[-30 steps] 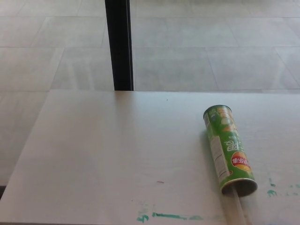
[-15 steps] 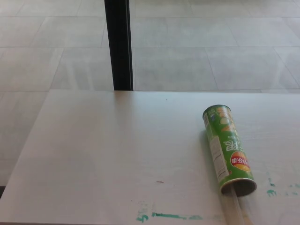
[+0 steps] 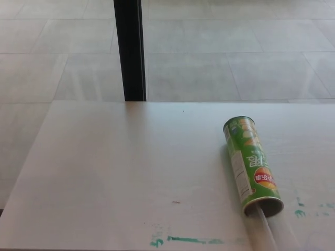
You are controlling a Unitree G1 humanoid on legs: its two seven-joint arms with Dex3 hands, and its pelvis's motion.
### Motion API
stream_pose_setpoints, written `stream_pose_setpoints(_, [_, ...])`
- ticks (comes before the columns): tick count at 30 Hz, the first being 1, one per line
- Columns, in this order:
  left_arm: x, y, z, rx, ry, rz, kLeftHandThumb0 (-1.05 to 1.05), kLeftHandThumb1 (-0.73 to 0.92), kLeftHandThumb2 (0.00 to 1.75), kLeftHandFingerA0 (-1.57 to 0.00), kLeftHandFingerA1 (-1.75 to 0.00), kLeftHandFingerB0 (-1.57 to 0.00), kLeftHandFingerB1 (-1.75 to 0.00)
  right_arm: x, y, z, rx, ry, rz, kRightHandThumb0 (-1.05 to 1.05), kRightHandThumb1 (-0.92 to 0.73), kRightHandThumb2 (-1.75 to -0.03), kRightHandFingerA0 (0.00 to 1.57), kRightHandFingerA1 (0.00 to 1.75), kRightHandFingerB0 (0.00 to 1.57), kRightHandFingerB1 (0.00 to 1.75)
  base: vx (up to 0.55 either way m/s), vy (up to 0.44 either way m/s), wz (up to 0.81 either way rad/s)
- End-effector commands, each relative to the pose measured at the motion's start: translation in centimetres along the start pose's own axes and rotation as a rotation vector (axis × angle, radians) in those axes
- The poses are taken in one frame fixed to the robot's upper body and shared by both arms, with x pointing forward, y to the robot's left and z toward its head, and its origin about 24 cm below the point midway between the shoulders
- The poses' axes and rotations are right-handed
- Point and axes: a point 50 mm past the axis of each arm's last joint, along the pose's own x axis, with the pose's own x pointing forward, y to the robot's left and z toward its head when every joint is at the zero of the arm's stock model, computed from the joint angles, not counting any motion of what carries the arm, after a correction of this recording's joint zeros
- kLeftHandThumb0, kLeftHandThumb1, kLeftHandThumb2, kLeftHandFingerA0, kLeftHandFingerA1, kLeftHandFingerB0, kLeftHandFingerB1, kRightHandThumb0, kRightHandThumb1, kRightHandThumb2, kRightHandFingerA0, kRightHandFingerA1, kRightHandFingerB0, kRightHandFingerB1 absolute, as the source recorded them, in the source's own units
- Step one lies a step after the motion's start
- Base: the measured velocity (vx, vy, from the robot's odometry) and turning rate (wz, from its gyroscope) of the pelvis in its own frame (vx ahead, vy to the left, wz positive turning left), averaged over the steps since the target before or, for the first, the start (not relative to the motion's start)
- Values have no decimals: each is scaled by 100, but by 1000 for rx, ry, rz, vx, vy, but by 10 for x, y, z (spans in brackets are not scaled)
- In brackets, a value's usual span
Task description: Use the finger on the right hand of the robot to pull out the chips tray kept inside a container in the middle of the desk
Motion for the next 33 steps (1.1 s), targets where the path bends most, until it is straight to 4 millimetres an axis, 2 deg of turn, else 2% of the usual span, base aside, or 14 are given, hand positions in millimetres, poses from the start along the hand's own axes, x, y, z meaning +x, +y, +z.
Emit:
stream_pose_setpoints(1, [-3,9,2,9,-12,28,-75,83,65,-32,-92,-37,-91,8,-35,-1,-22,-3,-98,-18,-43,-71,92,108,8,19,0,0,0])
stream_pose_setpoints(6, [-4,11,-2,18,4,34,-75,84,65,-33,-88,-38,-80,7,-49,4,-33,-28,-136,-16,-41,-69,95,103,8,20,0,0,0])
stream_pose_setpoints(8, [-5,11,-3,21,6,37,-75,84,65,-34,-92,-42,-102,5,-50,6,-30,-37,-140,-17,-41,-72,95,107,5,17,0,0,0])
stream_pose_setpoints(12, [-6,11,-5,18,4,28,-76,84,65,-32,-88,-38,-84,-1,-49,10,-21,-47,-126,-14,-49,-55,90,118,0,24,0,0,0])
stream_pose_setpoints(13, [-6,11,-5,20,5,28,-76,83,65,-31,-88,-36,-74,-2,-49,10,-21,-46,-124,-18,-39,-73,93,109,2,19,0,0,0])
stream_pose_setpoints(14, [-5,11,-5,22,7,27,-76,83,65,-31,-88,-36,-74,-3,-48,10,-22,-43,-120,-18,-39,-73,93,109,2,19,0,0,0])
stream_pose_setpoints(15, [-5,10,-5,20,10,25,-76,84,65,-29,-84,-34,-68,-5,-47,10,-30,-49,-130,-14,-47,-56,92,117,0,25,0,0,0])
stream_pose_setpoints(16, [-5,9,-5,8,9,25,-76,83,65,-29,-87,-36,-75,-8,-46,8,-30,-34,-110,-14,-48,-55,89,122,0,22,0,0,0])
stream_pose_setpoints(17, [-5,9,-5,4,5,25,-75,84,65,-31,-92,-38,-86,-10,-46,7,-31,-30,-108,-16,-41,-76,95,116,0,19,0,0,0])
stream_pose_setpoints(20, [-5,9,-4,0,-2,22,-76,84,66,-32,-91,-38,-80,-20,-53,-1,-9,6,-104,-15,-40,-74,92,116,0,17,0,0,0])
stream_pose_setpoints(27, [-6,11,-5,-1,1,22,-75,83,65,-29,-88,-34,-76,-69,-69,-51,117,256,-239,-19,-47,-70,87,111,8,17,0,0,0])
stream_pose_setpoints(29, [-6,11,-5,2,4,28,-75,83,65,-32,-90,-34,-70,-79,-67,-61,139,289,-296,-15,-49,-58,89,114,10,25,0,0,0])
stream_pose_setpoints(30, [-6,11,-5,9,0,25,-76,84,66,-29,-90,-35,-80,-94,-61,-79,188,355,-370,-11,-53,-57,88,114,11,29,0,0,0])
stream_pose_setpoints(33, [-6,10,-7,7,6,26,-76,84,66,-30,-89,-35,-76,-115,-51,-101,278,462,-409,-15,-50,-68,86,114,11,18,0,0,0])
